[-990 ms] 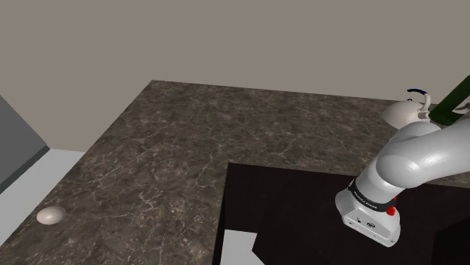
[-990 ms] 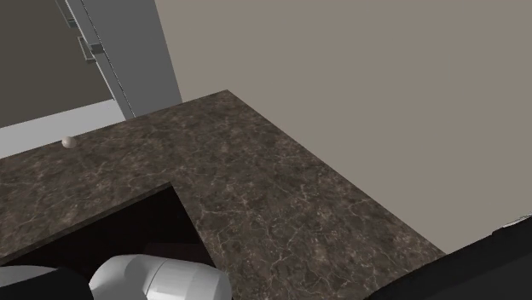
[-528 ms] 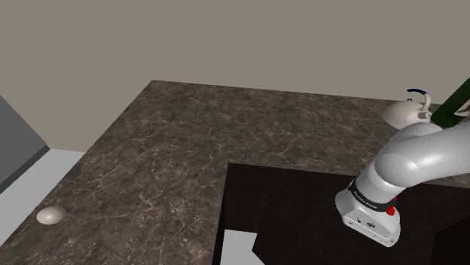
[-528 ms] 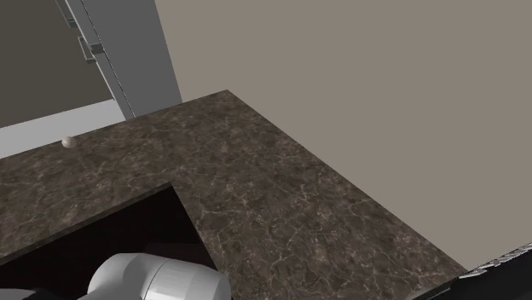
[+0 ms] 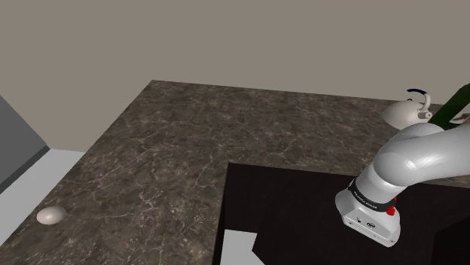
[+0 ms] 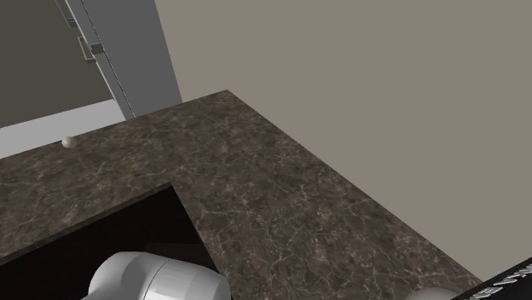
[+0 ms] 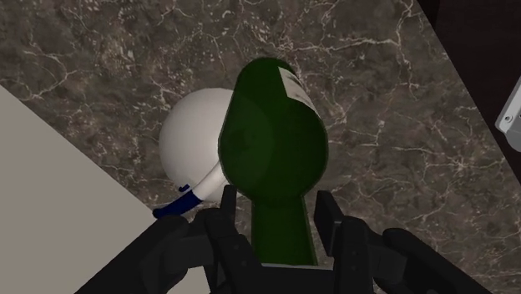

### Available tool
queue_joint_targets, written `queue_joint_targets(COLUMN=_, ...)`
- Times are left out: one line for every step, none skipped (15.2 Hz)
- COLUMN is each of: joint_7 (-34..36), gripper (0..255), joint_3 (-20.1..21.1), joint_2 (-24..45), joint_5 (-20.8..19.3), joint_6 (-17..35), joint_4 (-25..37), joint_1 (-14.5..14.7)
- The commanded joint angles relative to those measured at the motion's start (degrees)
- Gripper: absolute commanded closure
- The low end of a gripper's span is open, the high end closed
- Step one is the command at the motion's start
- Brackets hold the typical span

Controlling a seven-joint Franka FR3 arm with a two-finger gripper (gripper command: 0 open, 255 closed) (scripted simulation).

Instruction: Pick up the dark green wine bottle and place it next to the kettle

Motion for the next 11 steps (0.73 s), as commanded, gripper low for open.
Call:
queue_joint_targets(joint_7=0.20, gripper=255, joint_3=-0.12, joint_2=-0.56, joint_5=-0.53, joint_6=1.36, joint_4=-1.88, joint_1=-0.65)
queue_joint_targets(joint_7=0.28, gripper=255, joint_3=-0.30, joint_2=-0.77, joint_5=-0.78, joint_6=2.02, joint_4=-2.66, joint_1=-0.81)
queue_joint_targets(joint_7=0.37, gripper=255, joint_3=-0.50, joint_2=-0.98, joint_5=-1.03, joint_6=2.67, joint_4=-3.42, joint_1=-0.96)
queue_joint_targets(joint_7=0.45, gripper=255, joint_3=-0.72, joint_2=-1.18, joint_5=-1.27, joint_6=3.31, joint_4=-4.17, joint_1=-1.09)
queue_joint_targets(joint_7=0.49, gripper=255, joint_3=-0.82, joint_2=-1.27, joint_5=-1.39, joint_6=3.61, joint_4=-4.50, joint_1=-1.15)
queue_joint_targets(joint_7=0.49, gripper=255, joint_3=-0.82, joint_2=-1.27, joint_5=-1.39, joint_6=3.60, joint_4=-4.50, joint_1=-1.15)
queue_joint_targets(joint_7=0.49, gripper=255, joint_3=-0.82, joint_2=-1.27, joint_5=-1.39, joint_6=3.60, joint_4=-4.50, joint_1=-1.15)
queue_joint_targets(joint_7=0.49, gripper=255, joint_3=-0.82, joint_2=-1.27, joint_5=-1.39, joint_6=3.60, joint_4=-4.50, joint_1=-1.15)
queue_joint_targets(joint_7=0.49, gripper=255, joint_3=-0.82, joint_2=-1.27, joint_5=-1.39, joint_6=3.60, joint_4=-4.50, joint_1=-1.15)
queue_joint_targets(joint_7=0.49, gripper=255, joint_3=-0.82, joint_2=-1.27, joint_5=-1.39, joint_6=3.60, joint_4=-4.50, joint_1=-1.15)
queue_joint_targets(joint_7=0.49, gripper=255, joint_3=-0.82, joint_2=-1.27, joint_5=-1.39, joint_6=3.60, joint_4=-4.50, joint_1=-1.15)
